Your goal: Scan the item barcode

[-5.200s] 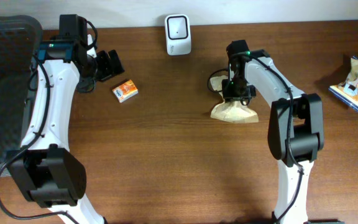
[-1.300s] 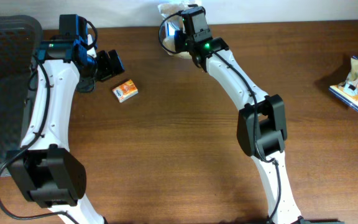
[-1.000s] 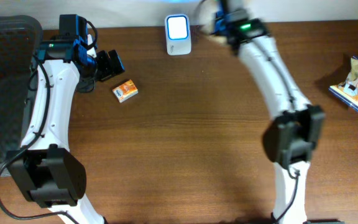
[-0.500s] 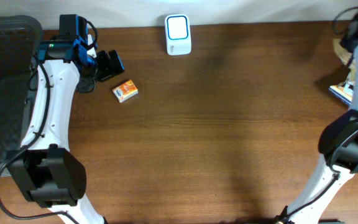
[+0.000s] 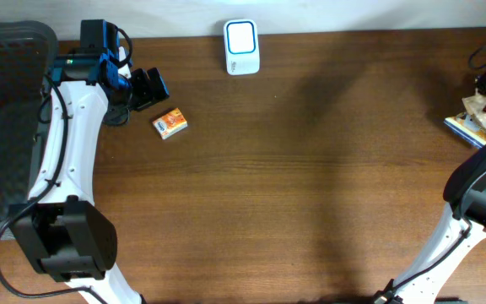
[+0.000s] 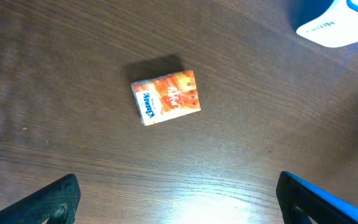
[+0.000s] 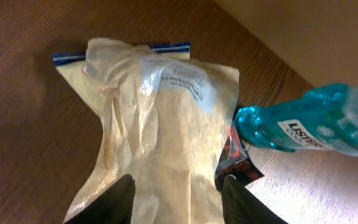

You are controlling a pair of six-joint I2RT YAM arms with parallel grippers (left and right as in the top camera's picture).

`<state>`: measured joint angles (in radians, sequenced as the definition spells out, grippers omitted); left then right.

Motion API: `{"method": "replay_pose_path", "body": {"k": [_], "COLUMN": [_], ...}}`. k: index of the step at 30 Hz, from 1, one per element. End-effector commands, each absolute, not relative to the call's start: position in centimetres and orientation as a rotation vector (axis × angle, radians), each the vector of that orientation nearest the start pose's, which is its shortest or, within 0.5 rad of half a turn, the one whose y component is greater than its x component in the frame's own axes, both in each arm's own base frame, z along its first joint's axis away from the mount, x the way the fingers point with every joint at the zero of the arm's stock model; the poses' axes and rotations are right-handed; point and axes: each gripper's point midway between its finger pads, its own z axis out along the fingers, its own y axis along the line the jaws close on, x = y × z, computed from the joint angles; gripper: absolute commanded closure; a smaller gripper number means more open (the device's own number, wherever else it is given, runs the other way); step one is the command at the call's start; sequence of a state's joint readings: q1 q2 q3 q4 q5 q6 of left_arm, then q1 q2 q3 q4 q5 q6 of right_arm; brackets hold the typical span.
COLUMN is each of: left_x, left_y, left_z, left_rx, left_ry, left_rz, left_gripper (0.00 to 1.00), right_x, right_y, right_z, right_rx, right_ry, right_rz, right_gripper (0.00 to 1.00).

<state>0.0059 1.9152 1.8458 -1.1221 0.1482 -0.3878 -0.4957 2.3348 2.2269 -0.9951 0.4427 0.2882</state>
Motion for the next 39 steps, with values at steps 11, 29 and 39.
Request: {"method": "replay_pose_path", "body": {"k": [11, 29, 39], "left_x": [44.8, 44.8, 44.6], "left_y": [-2.3, -2.3, -5.8], "left_z": [18.2, 18.2, 18.0], "left_rx": [-0.485, -0.484, -0.196], "left_ry": [2.729, 2.73, 2.765], "left_rz": [-0.293, -0.298, -0.41], "left_gripper": [0.01, 0.01, 0.05], "right_x": [50.4, 49.8, 49.8], "right_y": [-11.5, 6.7, 6.7], "right_z": [23.9, 23.1, 23.1], "right_rx": [0.66, 0.236, 0.235], "right_ry": [2.447, 2.64, 2.64], "right_rz": [0.475, 0.528, 0.528], "right_gripper": [0.49, 0.02, 0.02]}}
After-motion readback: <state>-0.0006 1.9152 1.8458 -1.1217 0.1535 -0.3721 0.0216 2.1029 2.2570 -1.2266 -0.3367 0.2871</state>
